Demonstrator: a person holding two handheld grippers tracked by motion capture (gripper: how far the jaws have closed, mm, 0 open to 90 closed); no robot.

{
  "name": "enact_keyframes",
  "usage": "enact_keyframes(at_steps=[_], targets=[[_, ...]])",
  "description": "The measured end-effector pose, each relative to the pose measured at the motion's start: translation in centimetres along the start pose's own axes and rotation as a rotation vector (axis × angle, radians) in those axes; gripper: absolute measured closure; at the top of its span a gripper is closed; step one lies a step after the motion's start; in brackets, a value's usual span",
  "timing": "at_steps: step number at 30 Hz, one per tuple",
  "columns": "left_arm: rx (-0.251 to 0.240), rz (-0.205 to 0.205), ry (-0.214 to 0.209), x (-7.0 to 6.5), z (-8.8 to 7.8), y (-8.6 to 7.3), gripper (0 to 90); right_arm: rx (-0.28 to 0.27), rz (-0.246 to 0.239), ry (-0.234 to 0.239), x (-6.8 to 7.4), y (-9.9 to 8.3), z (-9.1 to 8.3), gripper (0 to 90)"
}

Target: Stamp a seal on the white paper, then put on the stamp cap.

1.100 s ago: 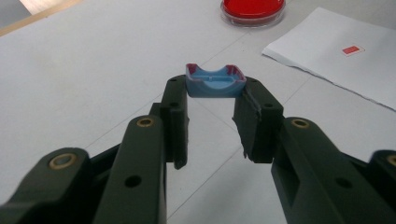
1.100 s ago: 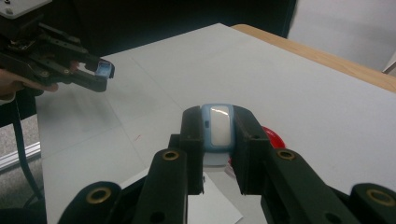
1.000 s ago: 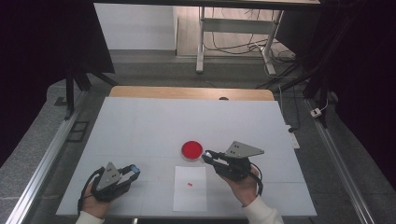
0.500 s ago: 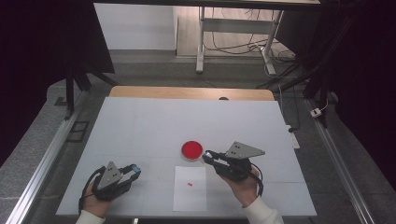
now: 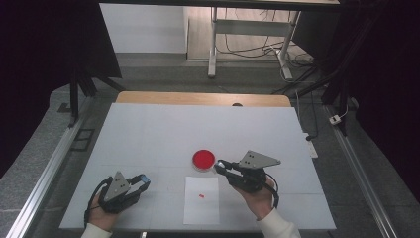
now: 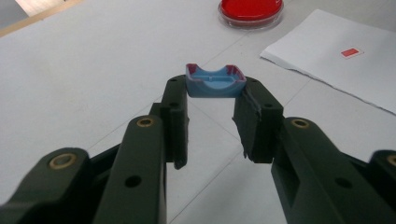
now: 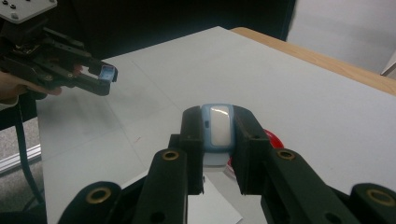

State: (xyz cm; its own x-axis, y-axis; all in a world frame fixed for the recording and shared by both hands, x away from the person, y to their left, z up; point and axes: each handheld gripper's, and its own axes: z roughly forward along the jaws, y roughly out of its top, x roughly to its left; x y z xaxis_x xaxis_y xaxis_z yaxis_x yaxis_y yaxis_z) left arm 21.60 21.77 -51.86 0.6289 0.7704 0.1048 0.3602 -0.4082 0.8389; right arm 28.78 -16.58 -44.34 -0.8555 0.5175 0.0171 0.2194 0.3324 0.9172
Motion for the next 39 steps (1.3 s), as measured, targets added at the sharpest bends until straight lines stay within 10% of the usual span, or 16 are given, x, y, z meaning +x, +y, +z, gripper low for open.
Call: enact_keyframes(at_steps=[39], targets=[[0.003,0.068,-0.053,-2.4,2.8,2.1,65.4,0.001,-0.007,0.007,0.3,0.0,0.5,75.4]])
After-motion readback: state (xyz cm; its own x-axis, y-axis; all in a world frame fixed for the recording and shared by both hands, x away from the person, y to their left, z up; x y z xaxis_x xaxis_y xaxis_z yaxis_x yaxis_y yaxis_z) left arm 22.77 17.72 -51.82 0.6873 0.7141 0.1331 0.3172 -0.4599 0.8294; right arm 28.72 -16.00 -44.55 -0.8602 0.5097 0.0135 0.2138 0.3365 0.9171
